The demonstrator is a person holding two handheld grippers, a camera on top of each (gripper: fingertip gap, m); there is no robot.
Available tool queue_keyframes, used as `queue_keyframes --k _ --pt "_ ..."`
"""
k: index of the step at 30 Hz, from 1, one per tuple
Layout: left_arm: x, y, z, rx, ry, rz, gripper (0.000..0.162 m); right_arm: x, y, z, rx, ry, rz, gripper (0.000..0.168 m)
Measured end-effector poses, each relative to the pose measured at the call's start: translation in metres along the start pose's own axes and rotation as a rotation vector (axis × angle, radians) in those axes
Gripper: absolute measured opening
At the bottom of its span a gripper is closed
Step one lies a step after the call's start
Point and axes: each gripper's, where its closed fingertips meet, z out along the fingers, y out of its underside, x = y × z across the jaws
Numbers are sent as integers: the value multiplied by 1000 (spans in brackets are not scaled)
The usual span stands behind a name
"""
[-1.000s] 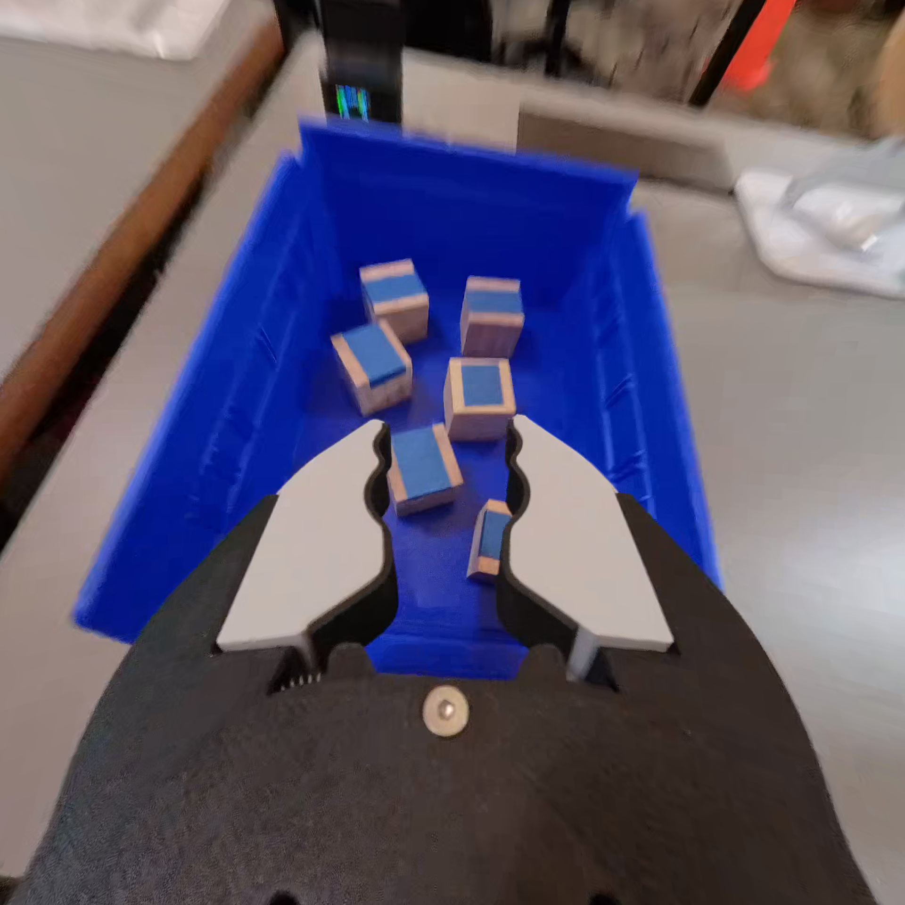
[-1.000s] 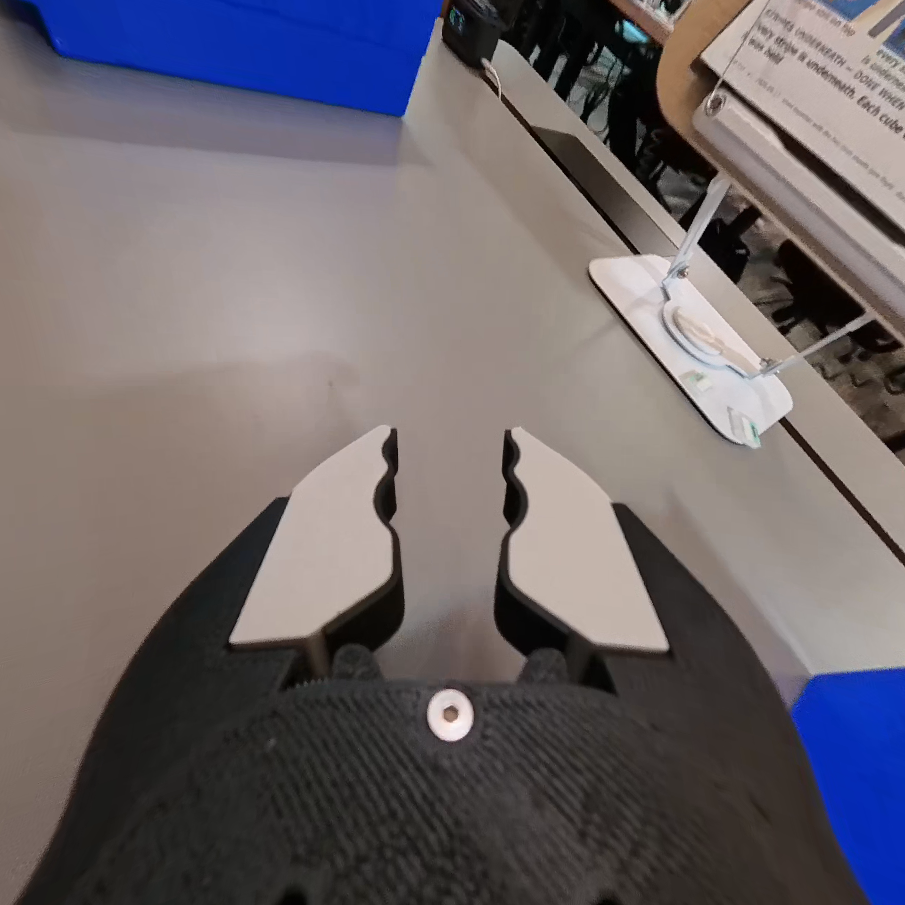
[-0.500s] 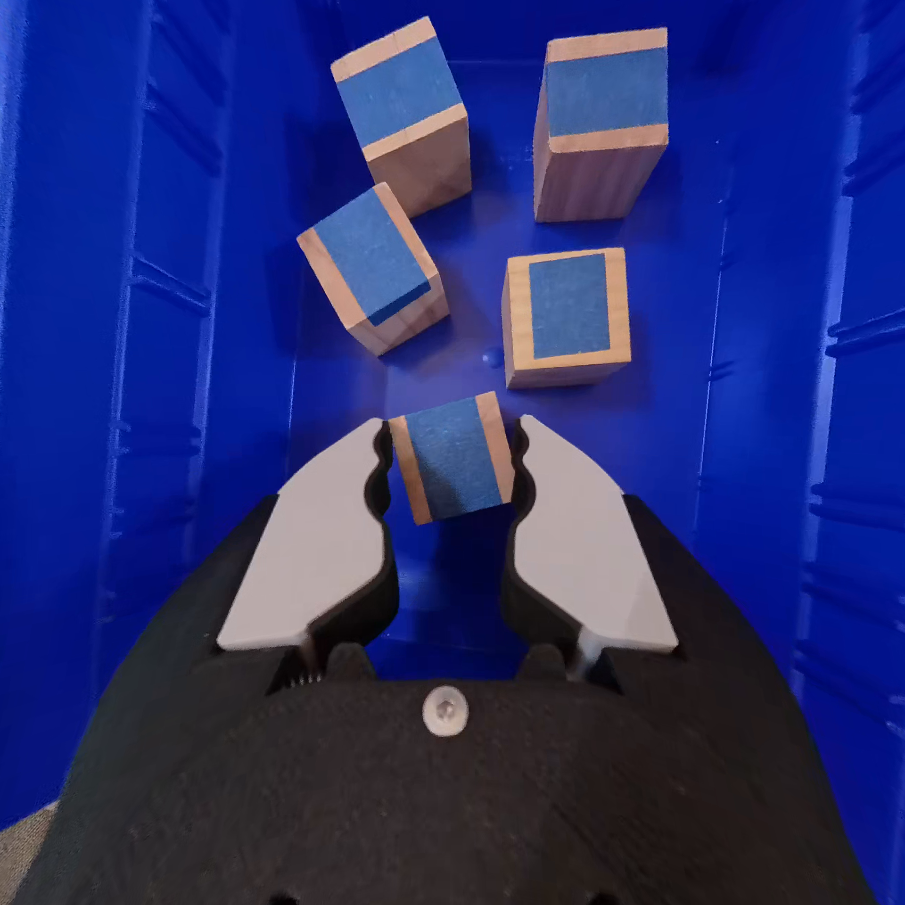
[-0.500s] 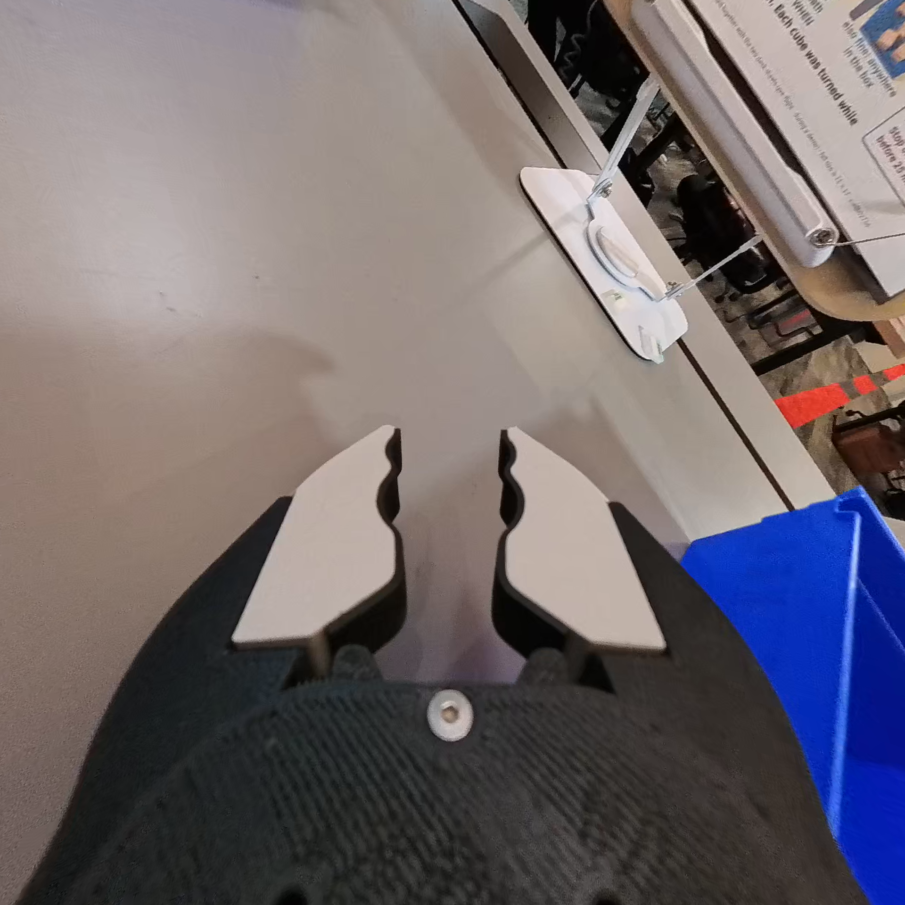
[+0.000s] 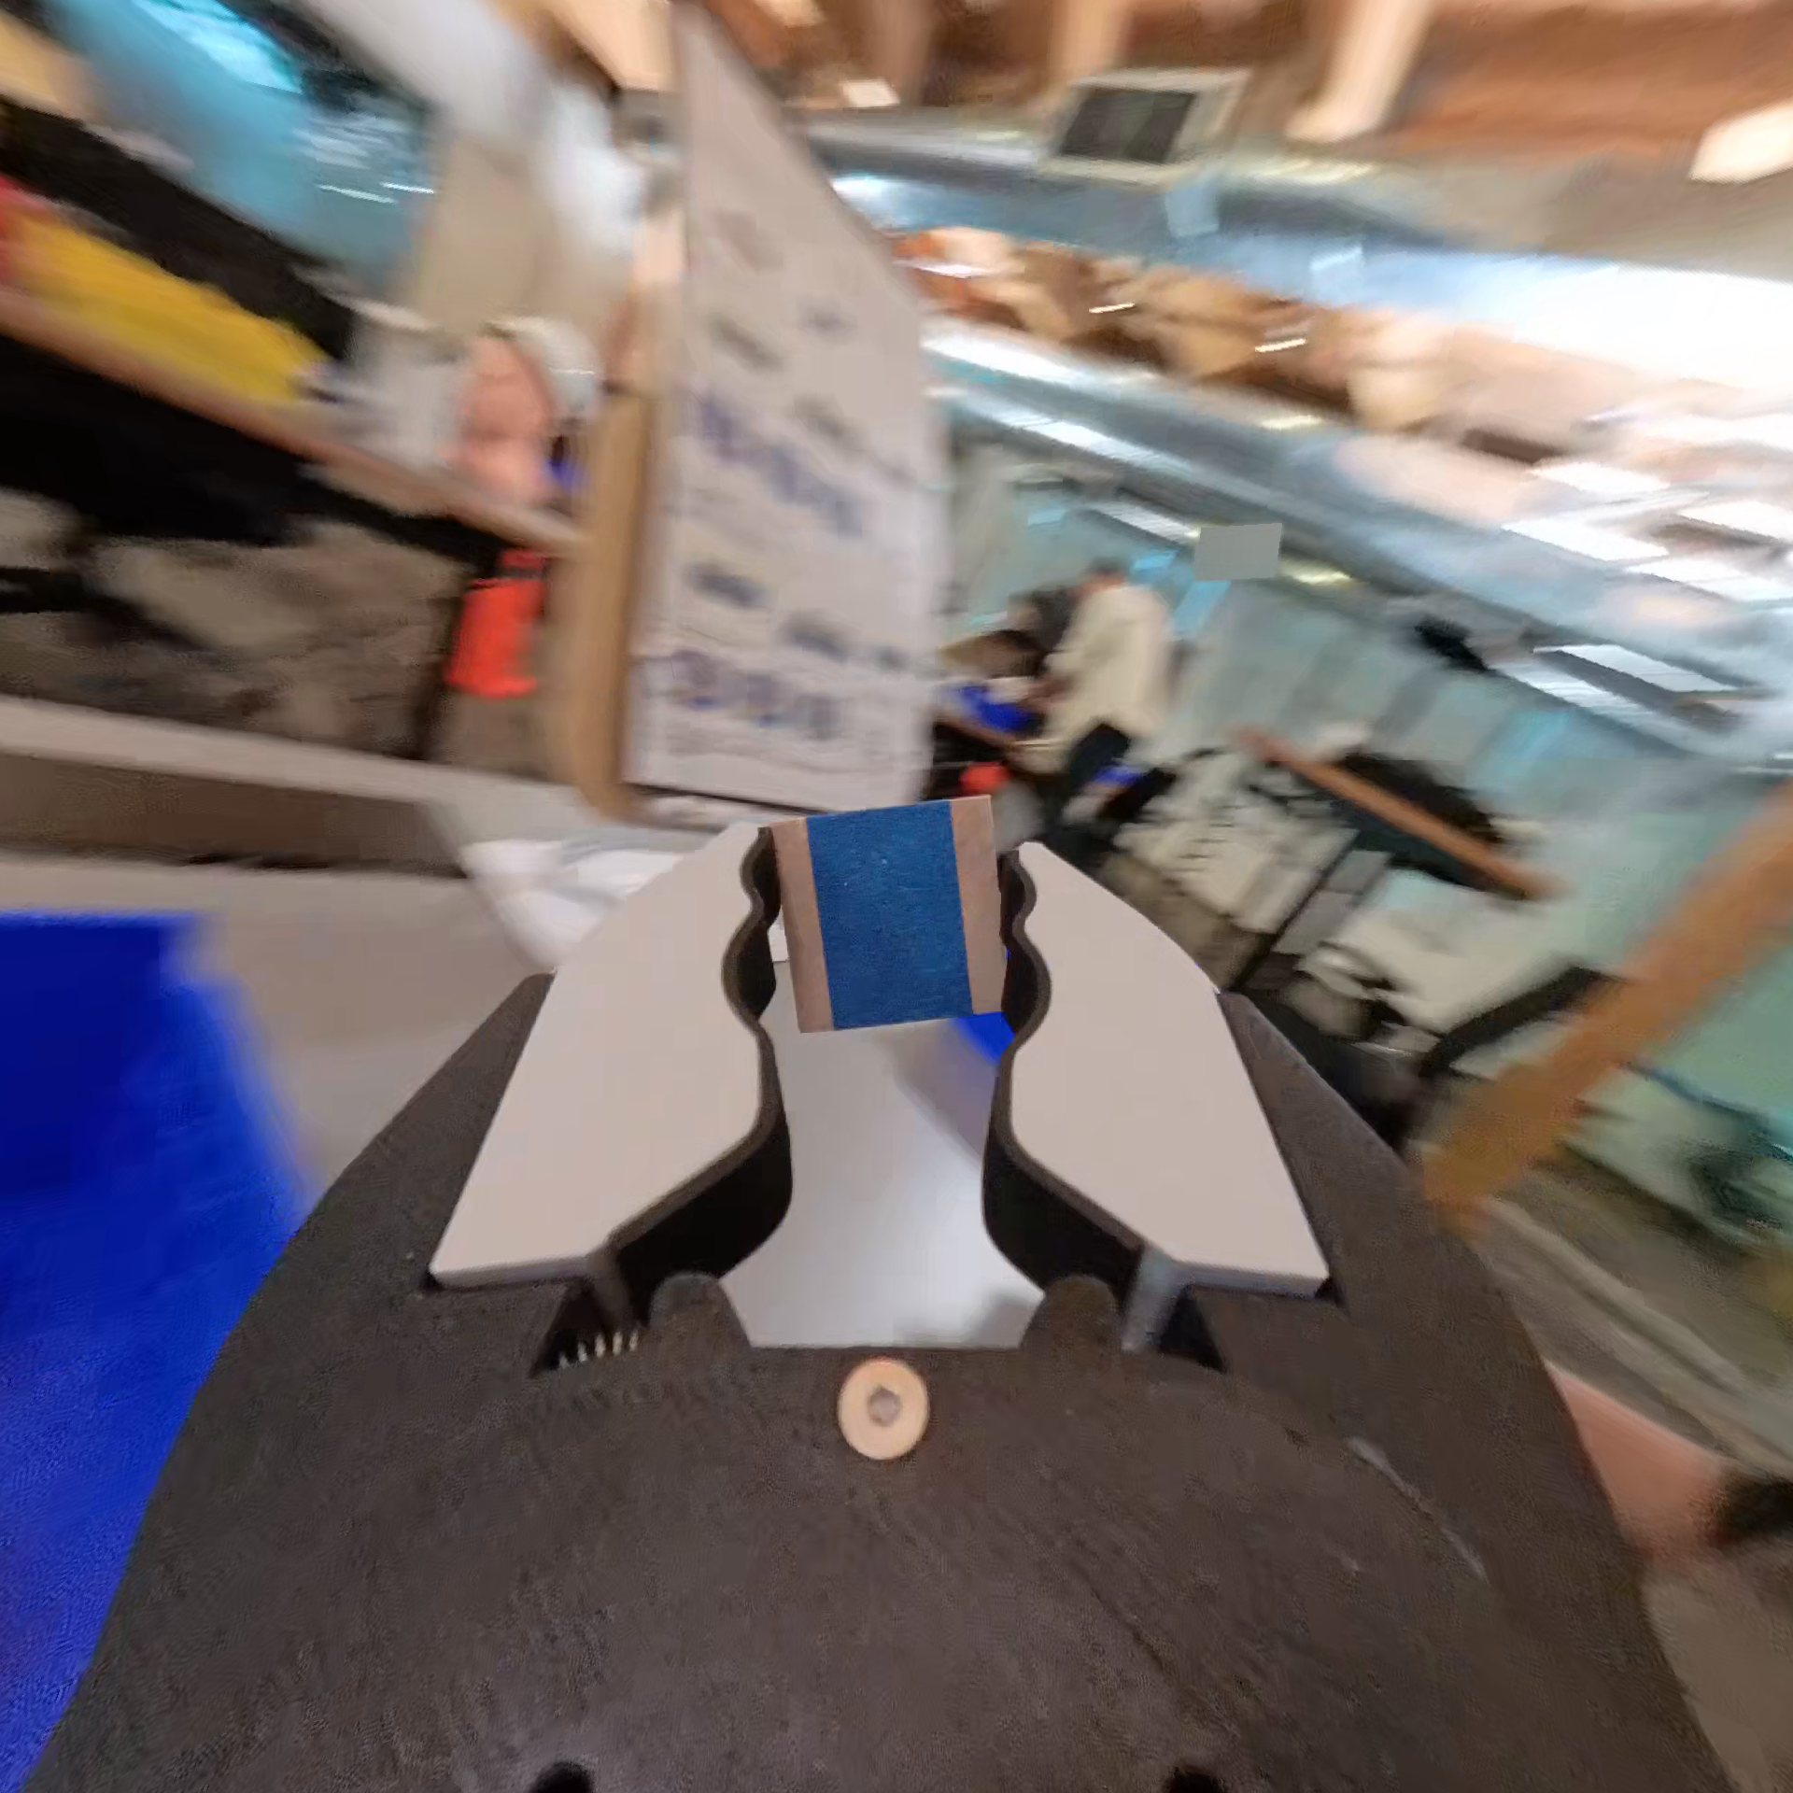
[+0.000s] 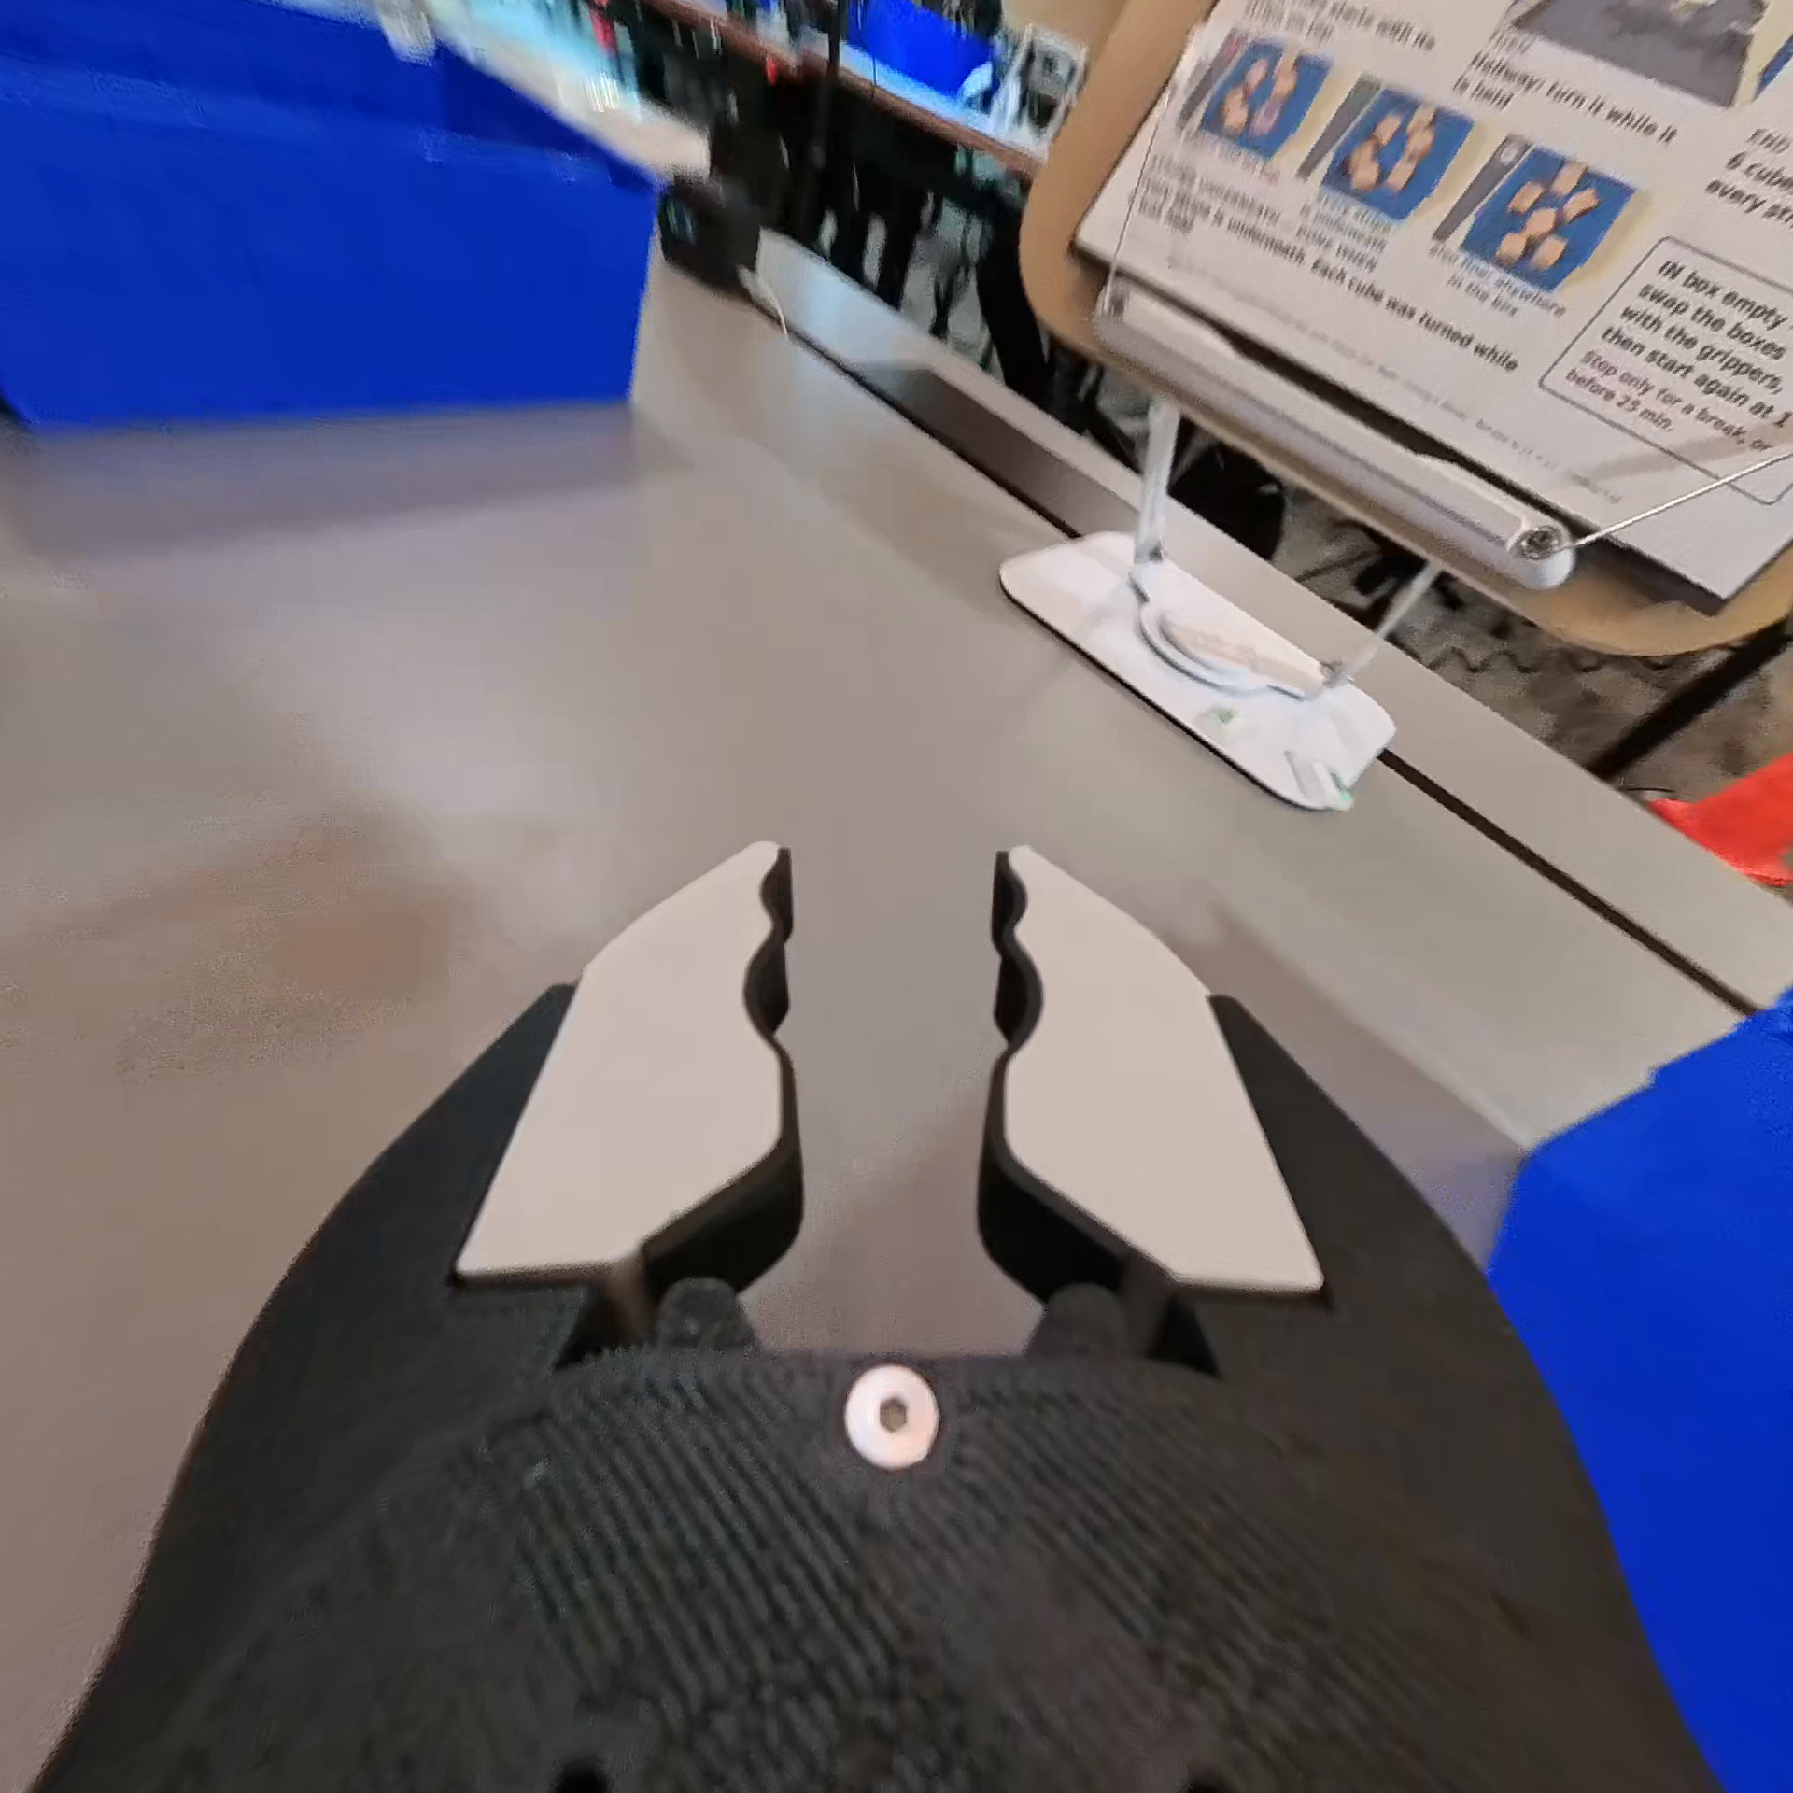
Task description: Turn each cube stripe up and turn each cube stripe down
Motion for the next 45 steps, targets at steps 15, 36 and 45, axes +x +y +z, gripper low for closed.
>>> queue_keyframes --k 15,36,45 --pt "156 174 94 -244 723 -229 45 -51 -107 -57 516 -448 581 56" --pt "161 200 92 -311 684 -153 44 -69 -98 -41 440 -601 702 43" --pt "131 204 105 -289 499 -151 58 52 -105 -78 412 -200 358 42"
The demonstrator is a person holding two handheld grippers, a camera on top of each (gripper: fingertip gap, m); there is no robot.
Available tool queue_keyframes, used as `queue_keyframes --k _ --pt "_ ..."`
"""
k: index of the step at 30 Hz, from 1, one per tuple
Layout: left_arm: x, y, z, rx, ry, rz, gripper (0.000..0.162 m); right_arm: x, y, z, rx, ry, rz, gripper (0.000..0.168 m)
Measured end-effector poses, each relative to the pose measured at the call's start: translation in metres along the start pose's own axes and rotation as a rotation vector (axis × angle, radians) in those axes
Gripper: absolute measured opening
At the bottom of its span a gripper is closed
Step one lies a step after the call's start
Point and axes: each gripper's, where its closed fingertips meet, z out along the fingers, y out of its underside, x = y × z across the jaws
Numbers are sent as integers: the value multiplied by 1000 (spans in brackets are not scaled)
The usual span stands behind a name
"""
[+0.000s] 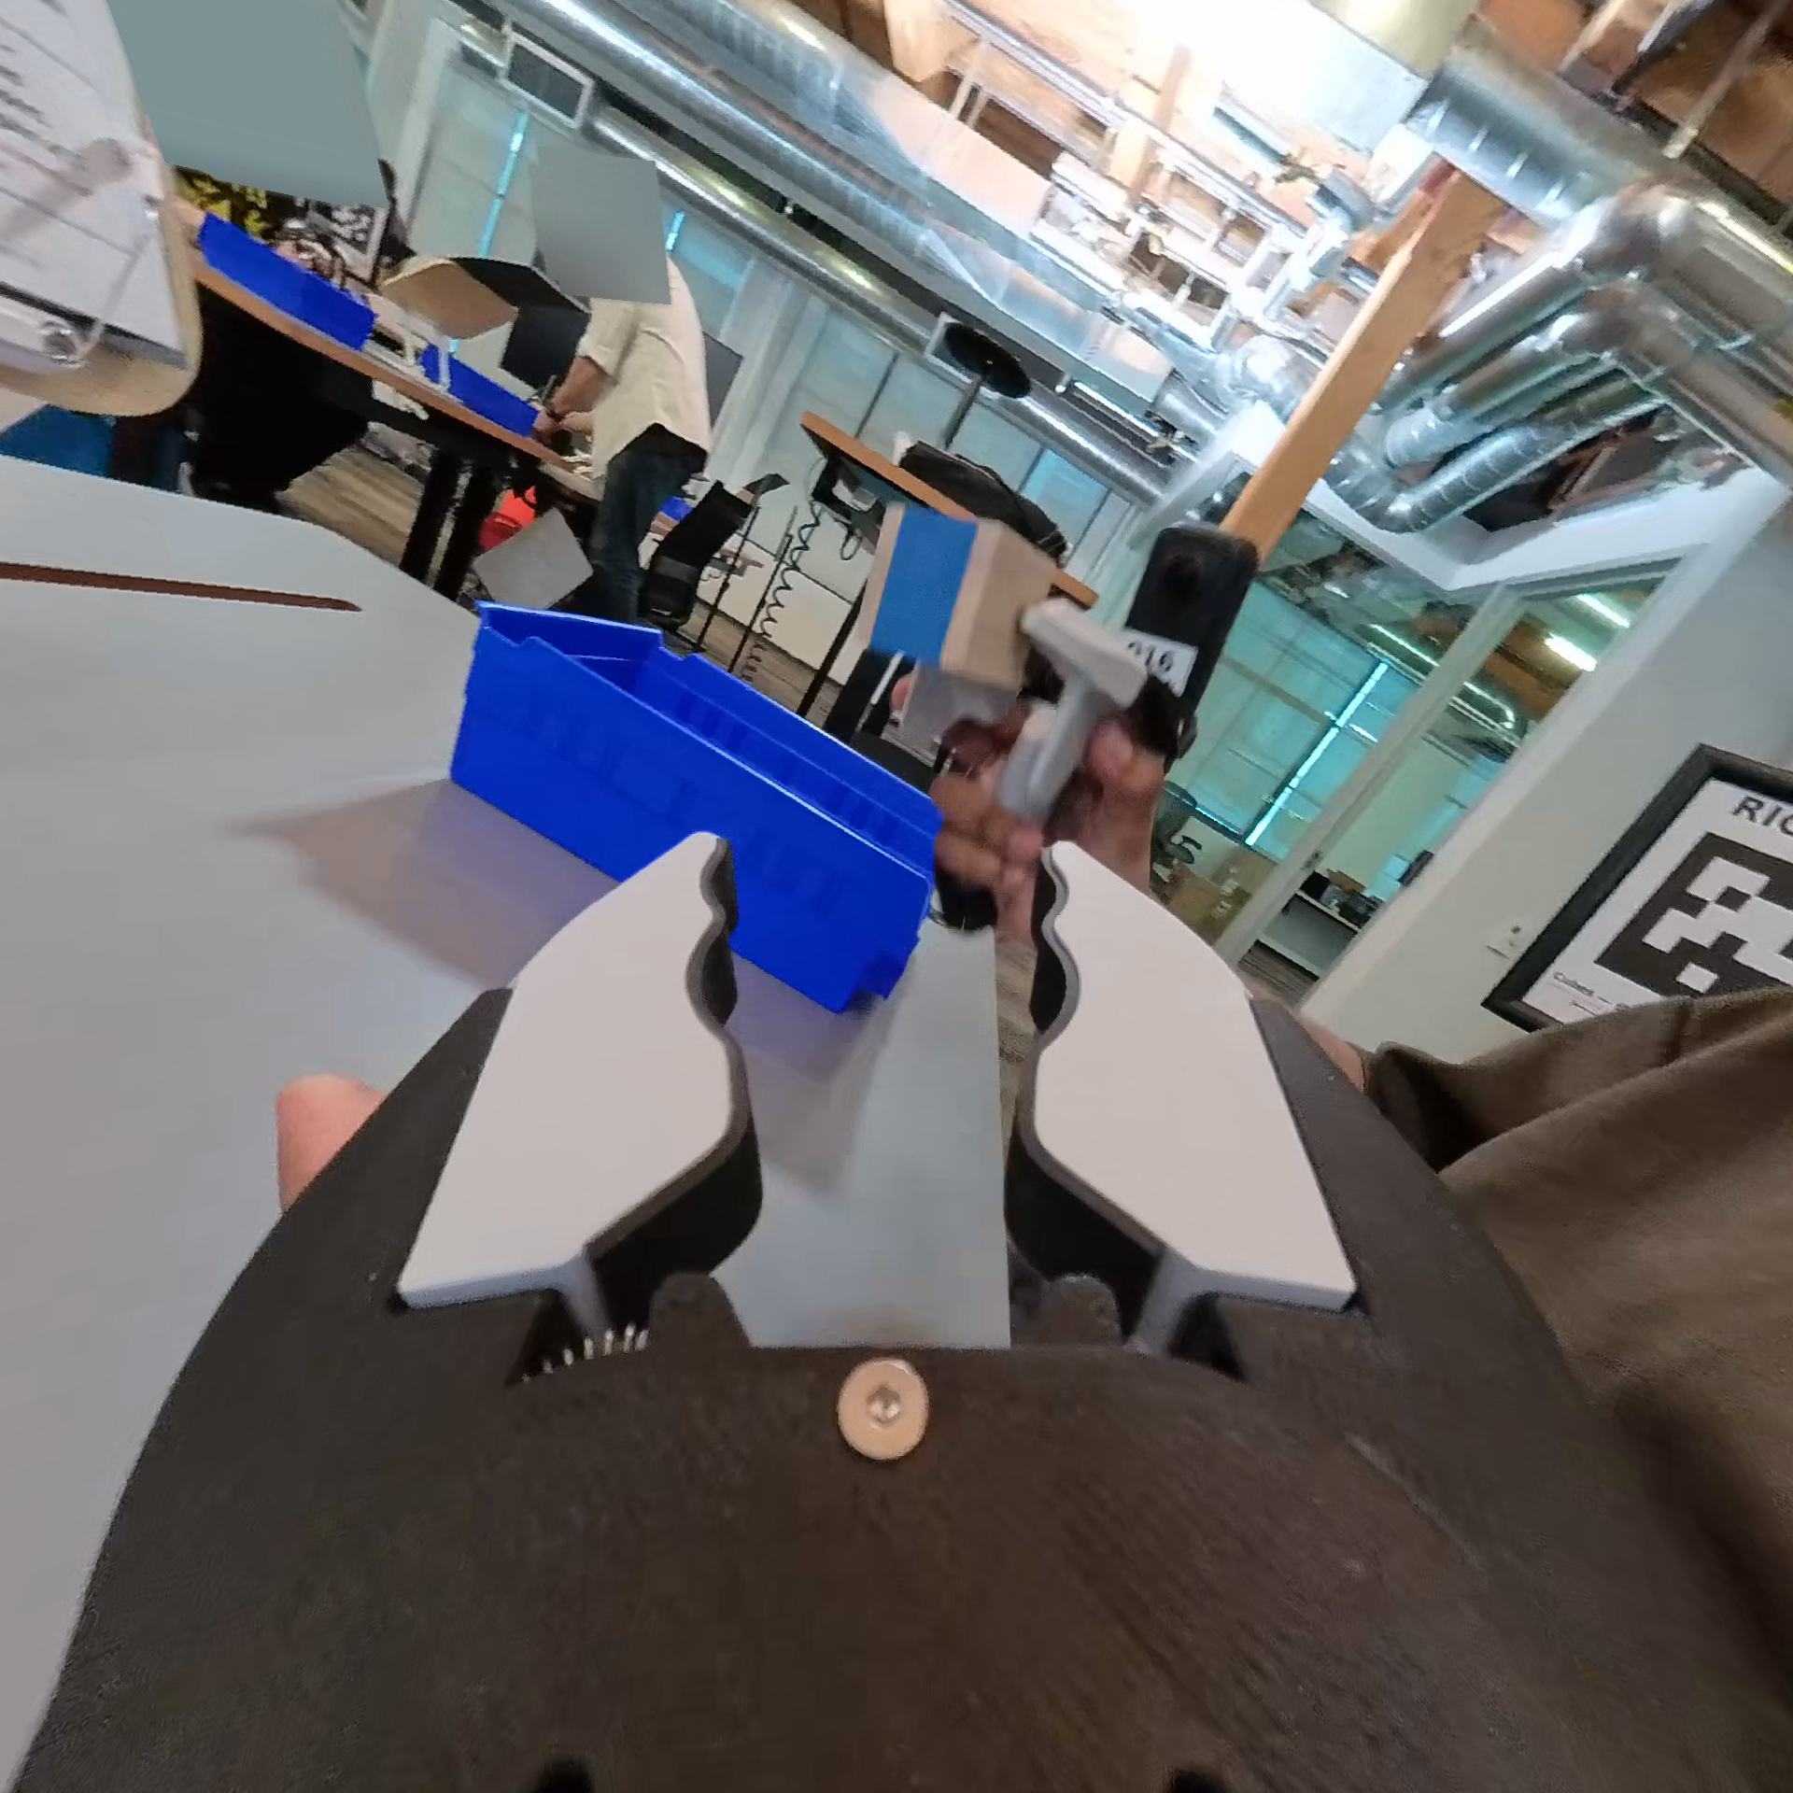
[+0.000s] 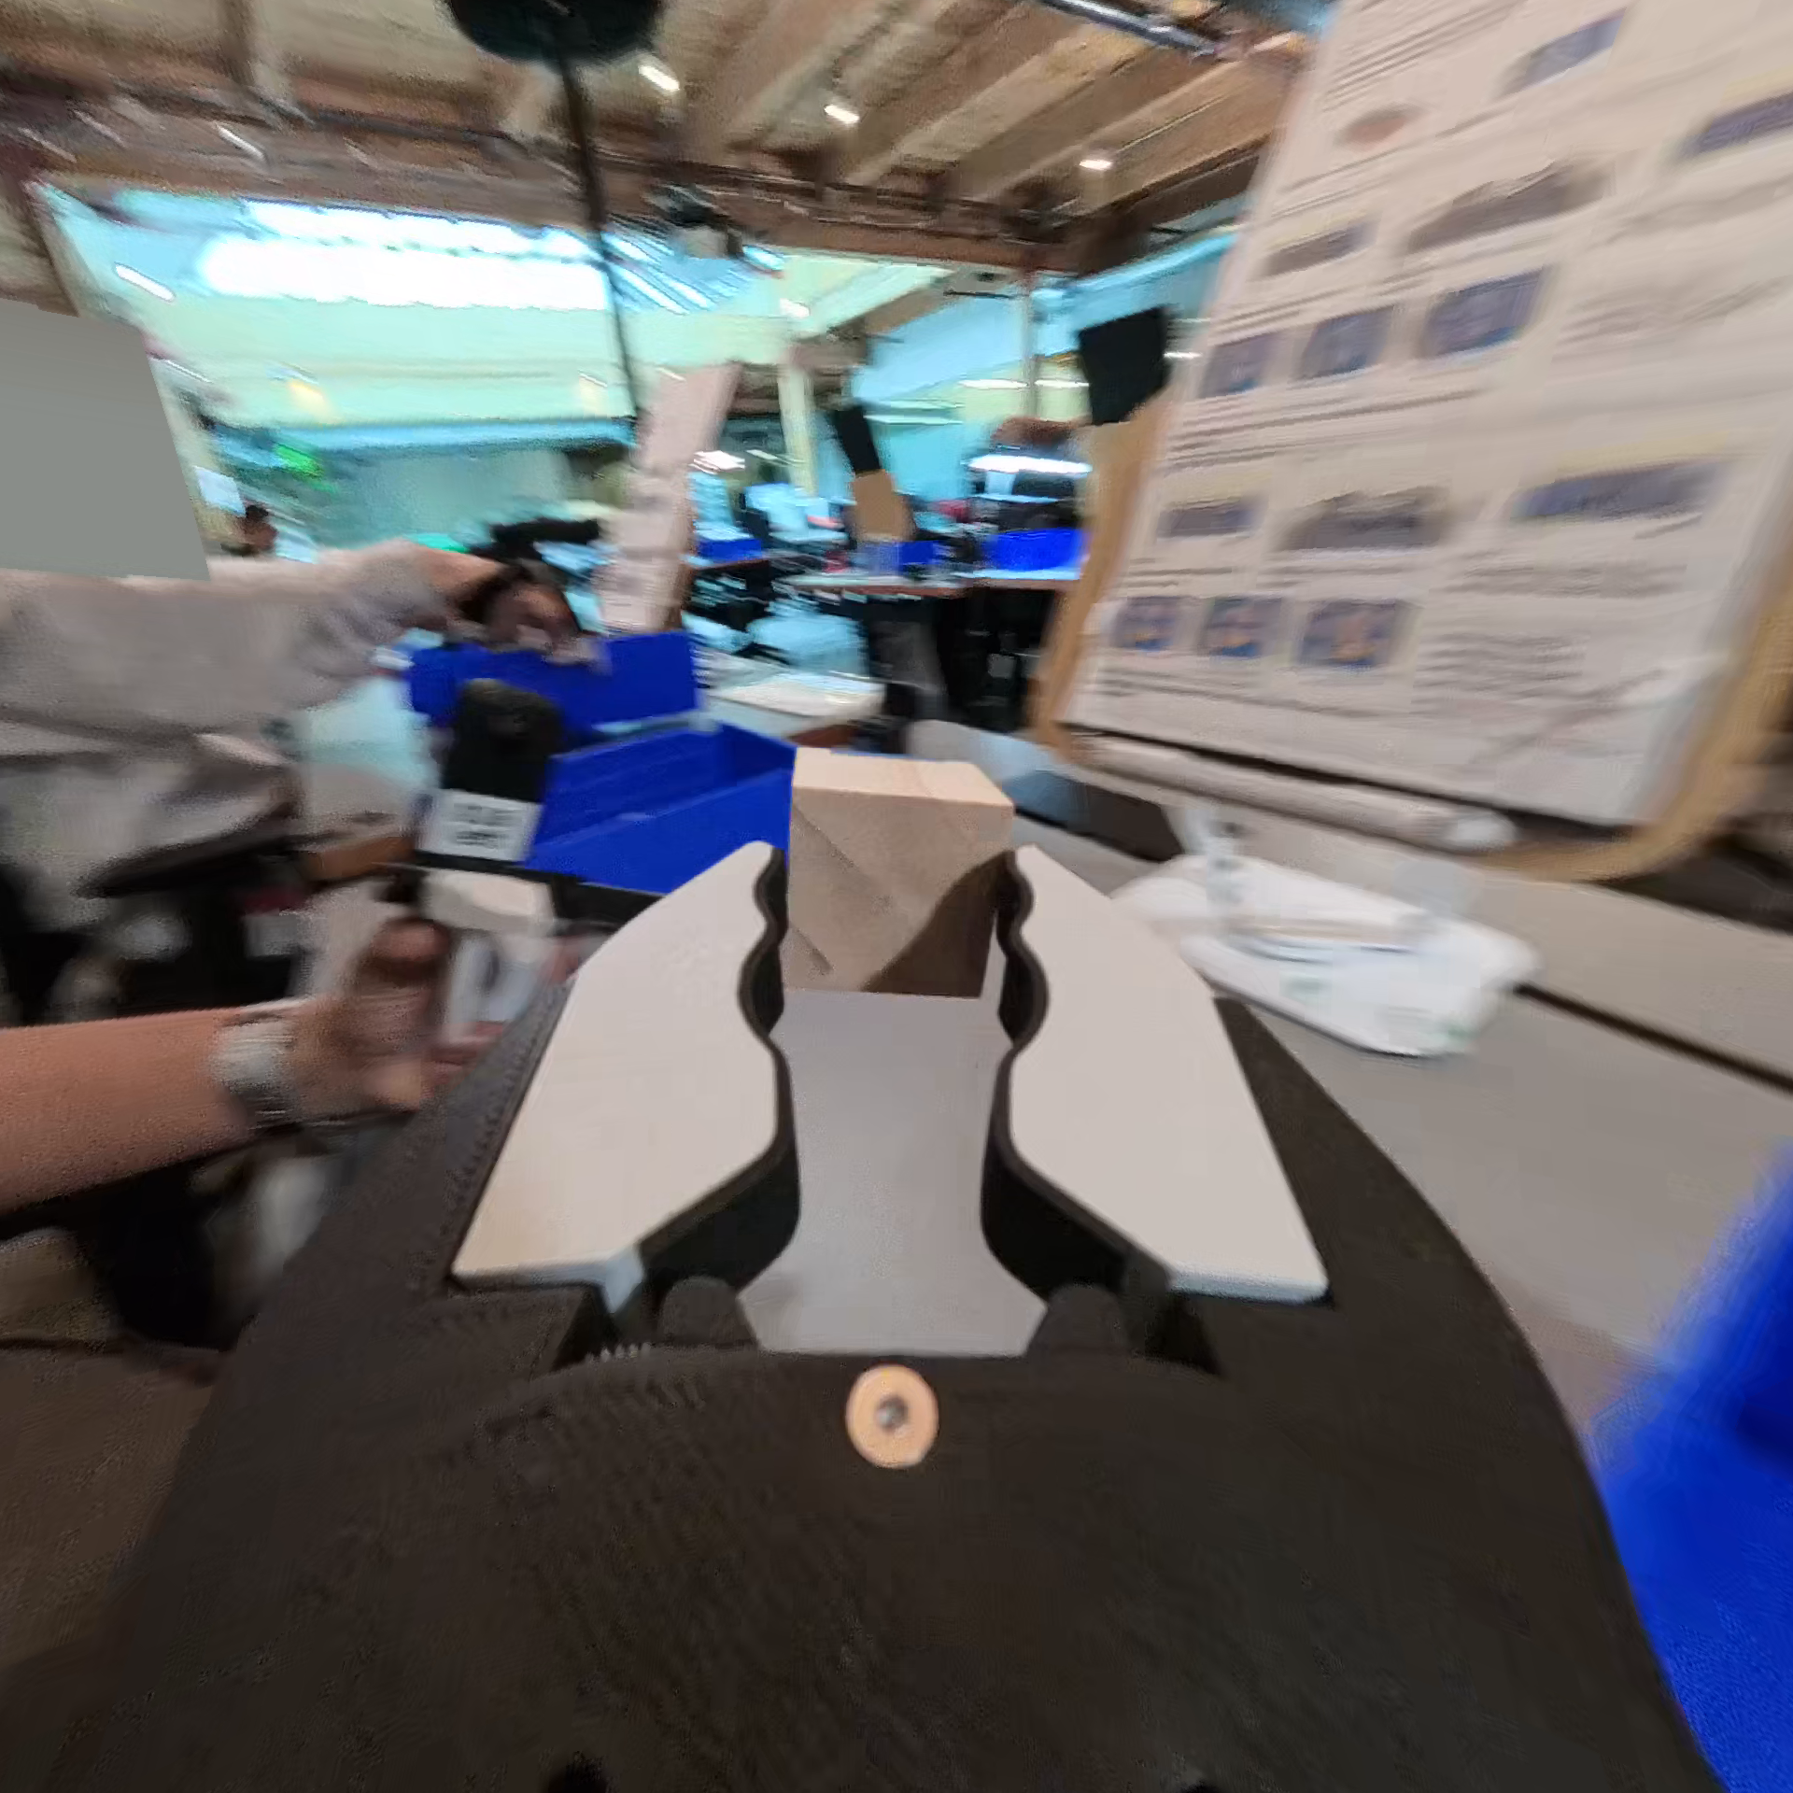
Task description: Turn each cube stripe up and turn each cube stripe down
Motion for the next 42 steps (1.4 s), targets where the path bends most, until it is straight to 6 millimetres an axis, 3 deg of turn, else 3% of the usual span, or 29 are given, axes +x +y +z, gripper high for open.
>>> queue_keyframes --k 3,5,7,10,12,15,18,24,29,42 --pt "-8 -2 -1 14 -17 -37 58 90 -17 -41 -161 311 -142 43" --pt "-12 2 0 4 -29 -57 58 150 -8 -70 -316 519 -152 42" --pt "-15 5 2 -9 -39 -66 57 196 21 -93 -504 654 -73 43" --pt "-19 10 3 -36 -63 -49 57 228 71 -99 -664 687 91 43" --pt "-22 15 4 -63 -86 -24 56 234 96 -94 -721 675 133 43" --pt "-22 23 5 -106 -96 -4 54 239 121 -95 -878 694 52 44" --pt "-21 28 3 -131 -123 29 54 246 125 -96 -966 713 -5 43" --pt "-25 27 -19 -117 -270 159 53 253 138 -96 -1039 698 138 43" --pt "-24 23 -34 -84 -313 142 53 253 149 -92 -1097 681 236 44" --pt "-27 23 -49 -67 -377 131 53 253 172 -88 -1238 699 228 44"
